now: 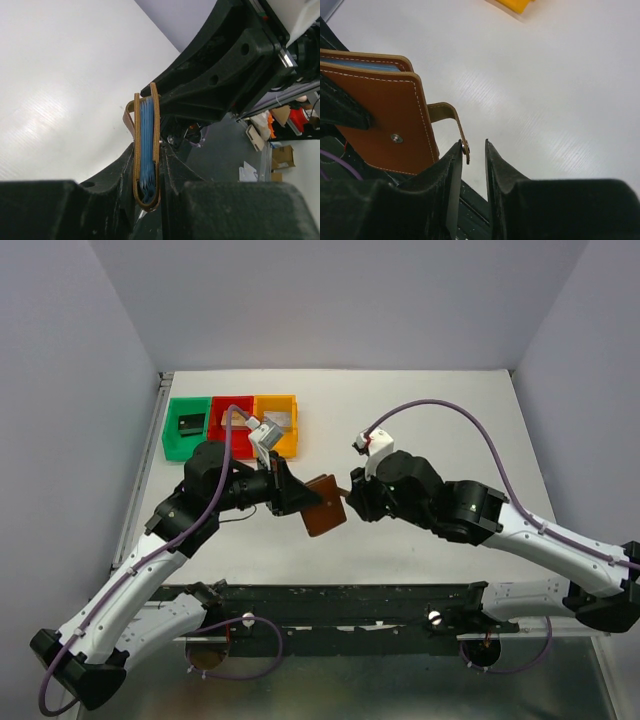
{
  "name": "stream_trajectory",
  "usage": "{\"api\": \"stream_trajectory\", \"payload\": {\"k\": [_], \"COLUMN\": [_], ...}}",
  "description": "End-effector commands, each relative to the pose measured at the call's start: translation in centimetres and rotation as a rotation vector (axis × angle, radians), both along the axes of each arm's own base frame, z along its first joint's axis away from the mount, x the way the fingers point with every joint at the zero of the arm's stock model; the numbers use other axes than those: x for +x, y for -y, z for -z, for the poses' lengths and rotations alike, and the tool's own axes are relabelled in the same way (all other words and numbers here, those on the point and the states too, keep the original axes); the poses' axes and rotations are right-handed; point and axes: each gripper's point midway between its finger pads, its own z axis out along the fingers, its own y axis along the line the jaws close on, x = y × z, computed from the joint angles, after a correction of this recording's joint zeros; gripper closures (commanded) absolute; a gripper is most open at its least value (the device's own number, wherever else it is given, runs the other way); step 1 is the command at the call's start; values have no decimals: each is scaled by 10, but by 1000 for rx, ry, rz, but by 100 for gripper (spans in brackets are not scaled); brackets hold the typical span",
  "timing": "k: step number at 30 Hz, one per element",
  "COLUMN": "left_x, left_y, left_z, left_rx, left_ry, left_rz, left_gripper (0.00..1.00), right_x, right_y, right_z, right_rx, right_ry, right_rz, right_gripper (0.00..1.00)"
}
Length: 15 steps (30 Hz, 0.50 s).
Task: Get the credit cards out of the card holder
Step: Open the card holder.
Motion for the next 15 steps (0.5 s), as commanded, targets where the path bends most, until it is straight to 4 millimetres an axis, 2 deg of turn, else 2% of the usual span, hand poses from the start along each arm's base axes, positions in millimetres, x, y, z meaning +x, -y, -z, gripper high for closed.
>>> {"api": "stream_trajectory", "payload": {"k": [1,6,15], "left_x": [-23,-33,-35], "left_y": [8,12,15], "left_z": [-21,-24,-29], "left_rx": [-93,-121,-141], "left_ry": [79,104,113], "left_rz": [148,233,272], "left_gripper": [100,100,100], "right_x": [-6,-18,-27], "right_y": [6,1,-7], "right_z": [-13,-21,-19], "right_rx": [75,133,129], "right_ry": [11,11,-15], "right_rz": [-22,-97,-165], "right_gripper": [68,67,61]}}
